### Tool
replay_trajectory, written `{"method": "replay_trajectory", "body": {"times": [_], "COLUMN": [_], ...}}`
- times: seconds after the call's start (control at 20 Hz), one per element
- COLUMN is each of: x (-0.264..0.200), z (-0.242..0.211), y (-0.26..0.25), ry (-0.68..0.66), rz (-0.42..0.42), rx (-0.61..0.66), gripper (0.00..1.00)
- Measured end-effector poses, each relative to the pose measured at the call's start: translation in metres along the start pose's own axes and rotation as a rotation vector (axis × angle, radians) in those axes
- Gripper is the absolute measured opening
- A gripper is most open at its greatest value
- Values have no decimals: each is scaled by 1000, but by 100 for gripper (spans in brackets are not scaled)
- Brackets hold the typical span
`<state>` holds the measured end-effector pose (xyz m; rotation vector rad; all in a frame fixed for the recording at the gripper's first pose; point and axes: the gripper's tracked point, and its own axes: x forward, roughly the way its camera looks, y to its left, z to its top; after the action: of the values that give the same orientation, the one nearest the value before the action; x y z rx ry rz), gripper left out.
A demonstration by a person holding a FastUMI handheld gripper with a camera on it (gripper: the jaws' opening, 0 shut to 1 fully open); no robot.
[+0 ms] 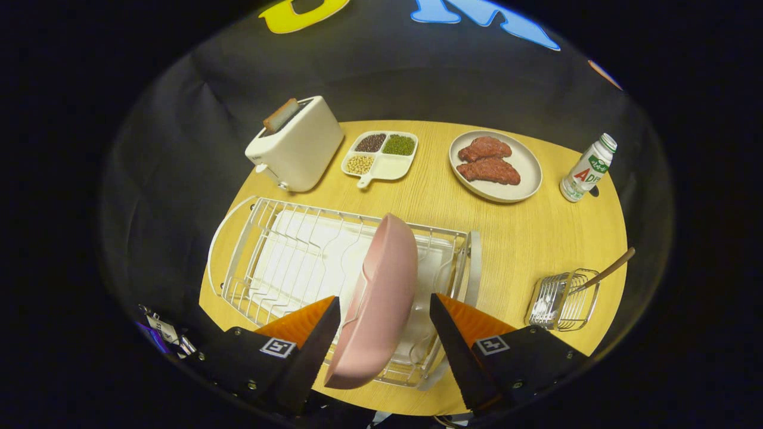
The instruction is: Take the plate from the dish rack, then take the spoon from the basket and place it into the plate.
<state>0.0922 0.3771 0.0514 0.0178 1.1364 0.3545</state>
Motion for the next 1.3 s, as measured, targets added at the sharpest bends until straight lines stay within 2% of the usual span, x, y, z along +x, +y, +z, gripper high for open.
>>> {"method": "replay_trajectory", "body": {"times": [0.05,0.15,0.2,0.25,0.3,0.45,0.55,0.6,1.2,1.3], "x": [3,10,16,20,21,21,16,17,-2,-3], "z": [1,5,4,4,1,-6,-16,-9,4,12], "y": [1,2,3,3,5,-9,-18,-17,-22,-22], "ry": [20,61,76,92,117,193,224,226,268,260], "rz": [2,3,-6,-7,-4,-77,-141,-152,-235,-245], "rx": [16,33,35,36,38,21,6,4,-69,-68], "gripper": [93,84,83,64,57,41,40,36,35,31]}}
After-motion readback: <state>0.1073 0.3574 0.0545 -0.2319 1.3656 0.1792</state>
